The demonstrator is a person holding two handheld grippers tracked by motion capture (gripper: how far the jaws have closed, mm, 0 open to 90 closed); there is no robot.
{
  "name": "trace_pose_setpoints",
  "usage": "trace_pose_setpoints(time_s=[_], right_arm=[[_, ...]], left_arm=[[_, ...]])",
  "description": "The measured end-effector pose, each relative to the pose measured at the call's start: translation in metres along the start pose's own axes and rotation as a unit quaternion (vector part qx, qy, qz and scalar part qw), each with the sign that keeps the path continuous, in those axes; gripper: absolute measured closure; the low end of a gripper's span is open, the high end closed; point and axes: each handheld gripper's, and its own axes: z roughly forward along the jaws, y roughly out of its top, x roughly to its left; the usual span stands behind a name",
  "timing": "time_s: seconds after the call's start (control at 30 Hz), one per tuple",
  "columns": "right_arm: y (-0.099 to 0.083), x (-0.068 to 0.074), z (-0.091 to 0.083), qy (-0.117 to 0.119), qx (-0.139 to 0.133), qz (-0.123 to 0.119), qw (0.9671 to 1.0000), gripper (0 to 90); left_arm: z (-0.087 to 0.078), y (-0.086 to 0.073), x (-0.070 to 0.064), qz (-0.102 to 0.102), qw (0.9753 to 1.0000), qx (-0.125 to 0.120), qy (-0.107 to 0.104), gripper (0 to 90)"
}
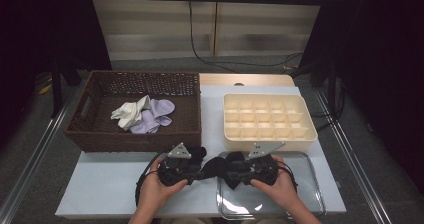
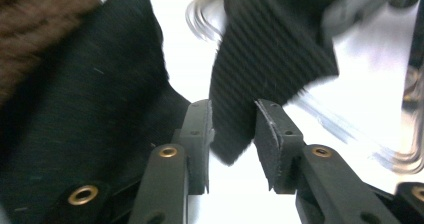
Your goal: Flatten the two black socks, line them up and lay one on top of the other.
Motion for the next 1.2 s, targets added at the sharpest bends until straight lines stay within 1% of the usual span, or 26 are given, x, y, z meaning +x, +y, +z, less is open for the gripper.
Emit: trace_pose_setpoints(time_s=[0.03, 0.07, 0.1, 0.13, 0.2, 0.23, 0.27, 0.33, 0.4, 0.47, 0.53, 0.57, 0.67, 0.73, 0.77, 0.8, 0.83, 0.87, 0.9, 0.93, 1.0, 1.03, 1.1, 1.13, 1.17, 1.2], right_arm=[[-0.001, -0.003, -0.003, -0.008, -0.003, 0.004, 1.0, 56.2], [-0.001, -0.006, -0.005, -0.01, -0.004, 0.007, 0.9999, 56.5], [-0.002, -0.007, -0.007, -0.011, -0.005, 0.009, 0.9999, 56.6], [-0.002, -0.009, -0.007, -0.014, -0.006, 0.009, 0.9998, 56.8], [-0.003, -0.012, -0.008, -0.016, -0.004, 0.013, 0.9998, 59.0], [-0.003, -0.012, -0.007, -0.012, -0.004, 0.014, 0.9998, 61.9], [-0.003, -0.012, -0.007, -0.009, -0.004, 0.014, 0.9999, 62.7], [-0.003, -0.011, -0.005, -0.01, -0.003, 0.013, 0.9999, 64.6], [-0.002, -0.01, -0.005, -0.008, -0.002, 0.008, 0.9999, 65.5], [-0.001, -0.01, -0.005, -0.006, -0.006, 0.008, 0.9999, 67.2], [0.0, -0.01, -0.005, -0.002, -0.005, 0.009, 0.9999, 69.5], [0.0, -0.01, -0.005, 0.006, -0.004, 0.011, 0.9999, 71.2], [-0.002, -0.008, -0.002, 0.023, 0.008, 0.009, 0.9997, 73.0], [-0.004, -0.006, 0.001, 0.035, 0.02, 0.005, 0.9992, 73.7], [-0.005, -0.006, 0.002, 0.039, 0.021, 0.007, 0.999, 73.7], [-0.006, -0.006, 0.001, 0.038, 0.02, 0.006, 0.9991, 72.5], [-0.006, -0.007, 0.0, 0.036, 0.017, 0.01, 0.9992, 70.9], [-0.004, -0.01, -0.003, 0.027, 0.005, 0.015, 0.9995, 70.3], [-0.003, -0.013, -0.005, 0.022, -0.002, 0.021, 0.9996, 70.3], [-0.002, -0.017, -0.007, 0.012, -0.012, 0.026, 0.9995, 70.3], [0.0, -0.026, -0.01, -0.013, -0.016, 0.035, 0.9992, 69.3], [0.0, -0.03, -0.01, -0.023, -0.017, 0.042, 0.9987, 68.0], [0.0, -0.036, -0.006, -0.048, -0.003, 0.037, 0.9981, 66.6], [-0.001, -0.038, -0.003, -0.053, 0.001, 0.035, 0.9979, 65.5], [-0.001, -0.04, -0.001, -0.052, 0.001, 0.041, 0.9978, 65.2], [-0.001, -0.042, 0.002, -0.052, -0.001, 0.041, 0.9978, 65.2]], left_arm=[[0.002, 0.0, -0.001, 0.004, 1.0, 0.004, -0.001, 65.3], [0.005, 0.0, -0.002, 0.006, 1.0, 0.006, -0.002, 65.3], [0.006, 0.0, -0.003, 0.012, 0.9998, 0.012, 0.005, 65.5], [0.007, 0.0, -0.003, 0.016, 0.9998, 0.011, 0.004, 66.3], [0.007, 0.002, -0.004, 0.022, 0.9995, 0.018, 0.009, 73.4], [0.007, 0.002, -0.004, 0.022, 0.9995, 0.024, 0.003, 78.7], [0.007, 0.004, -0.004, 0.026, 0.9992, 0.029, 0.003, 82.8], [0.008, 0.005, -0.007, 0.038, 0.9988, 0.029, 0.009, 86.5], [0.002, 0.008, -0.007, 0.056, 0.9976, 0.032, 0.026, 88.1], [-0.006, 0.01, -0.003, 0.045, 0.9985, 0.008, 0.03, 88.5], [-0.019, 0.011, 0.003, 0.039, 0.9984, -0.004, 0.042, 88.6], [-0.025, 0.009, 0.006, 0.033, 0.9983, -0.013, 0.047, 88.6], [-0.038, 0.003, 0.017, 0.012, 0.9981, -0.026, 0.055, 88.7], [-0.044, -0.002, 0.024, 0.005, 0.9979, -0.028, 0.059, 88.8], [-0.045, -0.004, 0.026, -0.001, 0.9977, -0.032, 0.06, 88.9], [-0.046, -0.005, 0.027, 0.0, 0.9979, -0.032, 0.055, 88.8], [-0.046, -0.006, 0.028, 0.008, 0.9978, -0.026, 0.06, 88.9], [-0.046, -0.006, 0.028, 0.009, 0.9979, -0.023, 0.06, 88.8], [-0.045, -0.006, 0.029, 0.004, 0.9982, -0.029, 0.052, 88.9], [-0.045, -0.007, 0.03, 0.004, 0.998, -0.028, 0.056, 88.8], [-0.046, -0.007, 0.03, 0.006, 0.9981, -0.025, 0.055, 88.8], [-0.046, -0.007, 0.03, 0.007, 0.9981, -0.024, 0.056, 88.8], [-0.044, -0.008, 0.031, 0.007, 0.9983, -0.022, 0.054, 88.8], [-0.044, -0.008, 0.031, 0.008, 0.9982, -0.018, 0.057, 88.8], [-0.044, -0.009, 0.032, 0.008, 0.9982, -0.019, 0.056, 88.8], [-0.044, -0.009, 0.032, 0.009, 0.9983, -0.017, 0.055, 88.8]])
